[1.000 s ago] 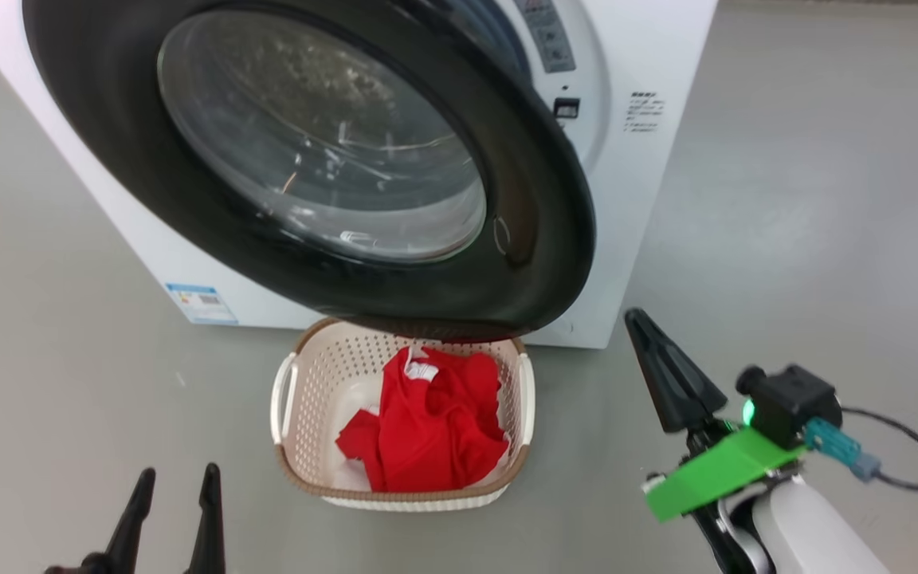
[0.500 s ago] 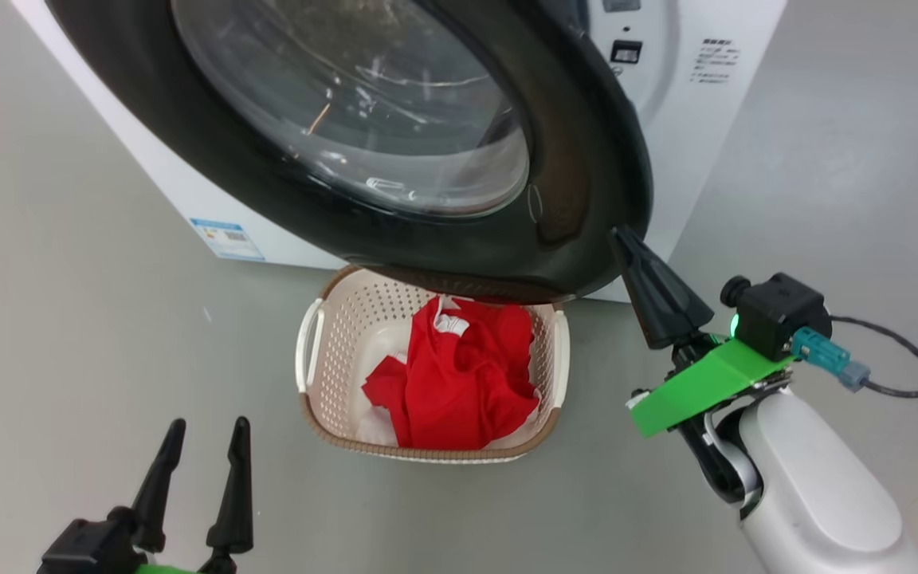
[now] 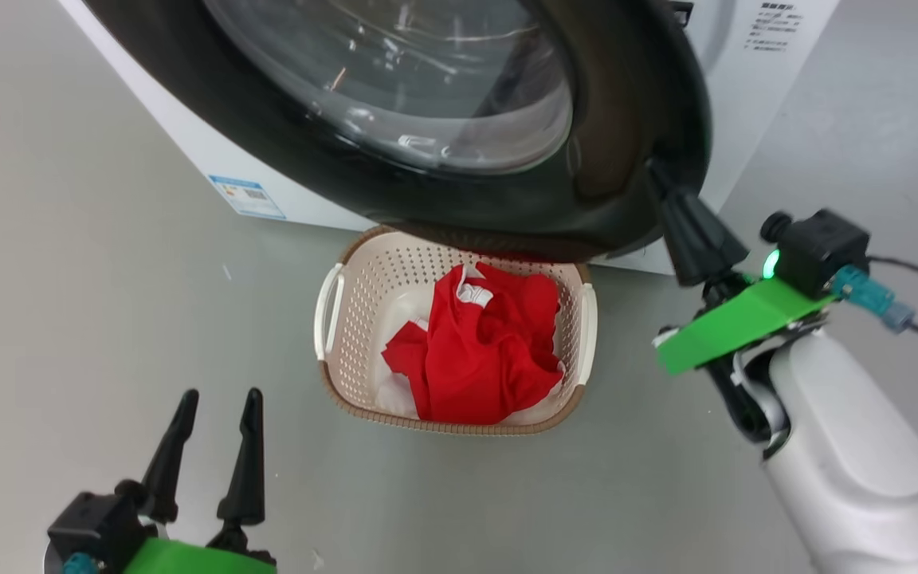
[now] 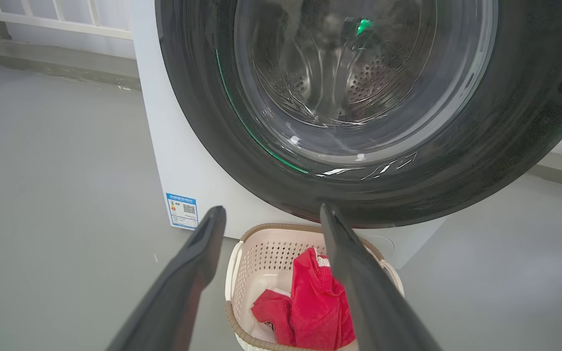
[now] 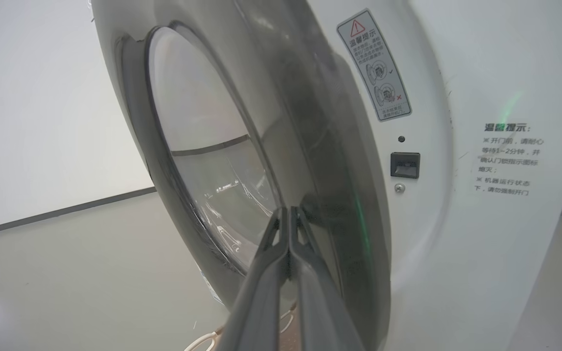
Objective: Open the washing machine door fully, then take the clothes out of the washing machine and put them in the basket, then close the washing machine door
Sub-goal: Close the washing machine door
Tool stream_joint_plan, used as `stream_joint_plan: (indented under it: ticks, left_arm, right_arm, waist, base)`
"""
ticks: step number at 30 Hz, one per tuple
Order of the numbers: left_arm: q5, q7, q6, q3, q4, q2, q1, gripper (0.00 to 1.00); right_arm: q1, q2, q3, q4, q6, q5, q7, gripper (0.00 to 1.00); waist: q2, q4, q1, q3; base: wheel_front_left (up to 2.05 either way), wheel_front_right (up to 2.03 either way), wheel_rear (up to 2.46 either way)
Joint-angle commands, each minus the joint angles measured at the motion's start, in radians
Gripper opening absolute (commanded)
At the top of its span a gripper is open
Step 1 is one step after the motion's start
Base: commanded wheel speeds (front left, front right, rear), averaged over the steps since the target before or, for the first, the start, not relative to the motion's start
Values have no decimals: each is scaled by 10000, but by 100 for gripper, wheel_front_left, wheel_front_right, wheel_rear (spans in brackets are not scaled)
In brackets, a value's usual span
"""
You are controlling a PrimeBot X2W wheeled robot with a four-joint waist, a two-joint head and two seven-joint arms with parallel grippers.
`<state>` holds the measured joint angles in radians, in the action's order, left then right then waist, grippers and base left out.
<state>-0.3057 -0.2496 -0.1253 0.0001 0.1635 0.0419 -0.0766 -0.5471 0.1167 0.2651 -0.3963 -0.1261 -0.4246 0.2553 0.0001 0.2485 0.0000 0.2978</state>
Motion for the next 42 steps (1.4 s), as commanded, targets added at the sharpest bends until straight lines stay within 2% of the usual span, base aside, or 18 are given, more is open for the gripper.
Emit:
stream_joint_plan:
  ticks: [1,28,34,41,42]
  left_arm:
    - [-64,-122,-54,294,-262,84,-296,100]
    - [-218,-122,-54,-186,-388,83,-995,100]
    - [-204,-122,-54,-209,-380,83,-1045,100]
    - [-129,-122,-54,-190,-306,83,-951,100]
    - [-120,-122,-54,-190,-296,83,-935,100]
  right_arm:
    - [-355,-65,-4,227,-46,-60,65,0]
    - [-2597,388,-1499,-314,-46,-95,65,0]
    - [-2678,390,-1506,-307,-46,-67,65,0]
    - [-2160,395,-981,-243,-46,-30,65,0]
    - [-2041,411,-906,-230,-46,-23,65,6]
  waist:
    - [-1,72,0,134]
    - [-1,675,0,1059]
    - [-1,637,0,1075]
    - [-1,460,0,805]
    - [-1,435,0,762]
  base:
    - [0,0,0]
    - [0,0,0]
    - [0,0,0]
    - [0,0,0]
    - [0,0,0]
